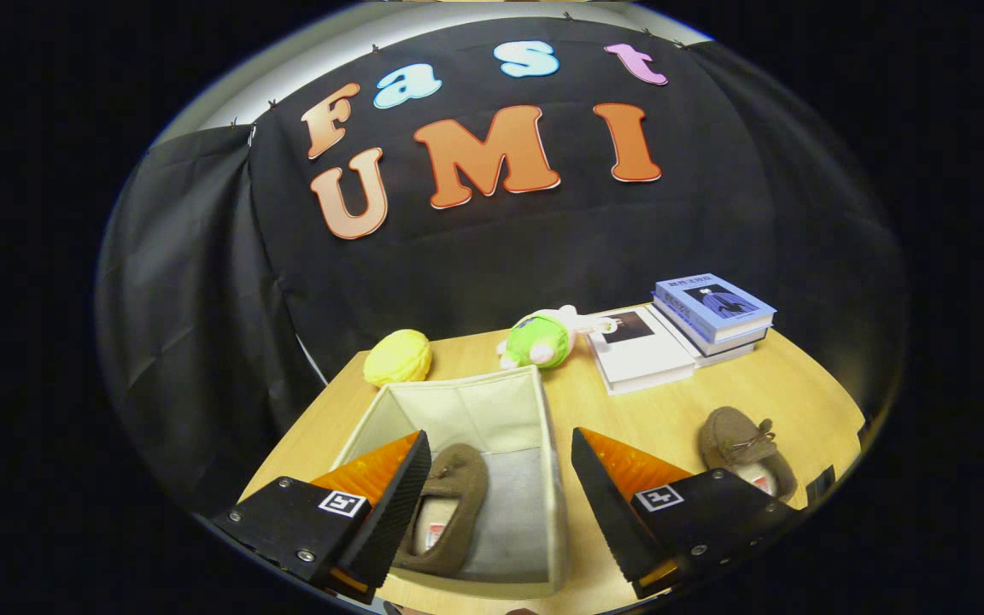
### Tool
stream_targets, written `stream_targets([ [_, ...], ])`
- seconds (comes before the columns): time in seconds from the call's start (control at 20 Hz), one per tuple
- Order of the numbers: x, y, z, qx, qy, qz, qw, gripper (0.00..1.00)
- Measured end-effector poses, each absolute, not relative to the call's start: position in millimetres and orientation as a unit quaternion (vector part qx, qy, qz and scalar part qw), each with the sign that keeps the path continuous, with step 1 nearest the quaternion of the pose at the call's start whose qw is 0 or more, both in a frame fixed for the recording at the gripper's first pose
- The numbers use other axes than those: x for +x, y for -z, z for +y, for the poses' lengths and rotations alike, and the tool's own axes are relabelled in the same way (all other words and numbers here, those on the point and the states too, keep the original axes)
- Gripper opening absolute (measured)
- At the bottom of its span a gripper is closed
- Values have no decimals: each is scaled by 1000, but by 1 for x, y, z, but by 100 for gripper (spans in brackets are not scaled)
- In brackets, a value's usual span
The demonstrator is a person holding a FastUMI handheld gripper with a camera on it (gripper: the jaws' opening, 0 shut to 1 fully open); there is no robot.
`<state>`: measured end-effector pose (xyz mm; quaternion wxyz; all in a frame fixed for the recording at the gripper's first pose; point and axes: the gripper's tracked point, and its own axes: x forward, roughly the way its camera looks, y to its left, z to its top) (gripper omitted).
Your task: Open the storage box then place both shoes into the box .Put the left shoe in first, then the right shoe, with the right side of both shoes facing outward in a uniform manner.
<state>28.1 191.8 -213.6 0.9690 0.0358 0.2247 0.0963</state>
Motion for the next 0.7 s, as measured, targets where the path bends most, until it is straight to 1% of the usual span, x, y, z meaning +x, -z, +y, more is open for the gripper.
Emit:
stream_targets([
  [0.3, 34, 219, 109, 47, -44, 226, 972, 98],
  [0.7, 30, 249, 9, 60, 19, 241, 969, 98],
])
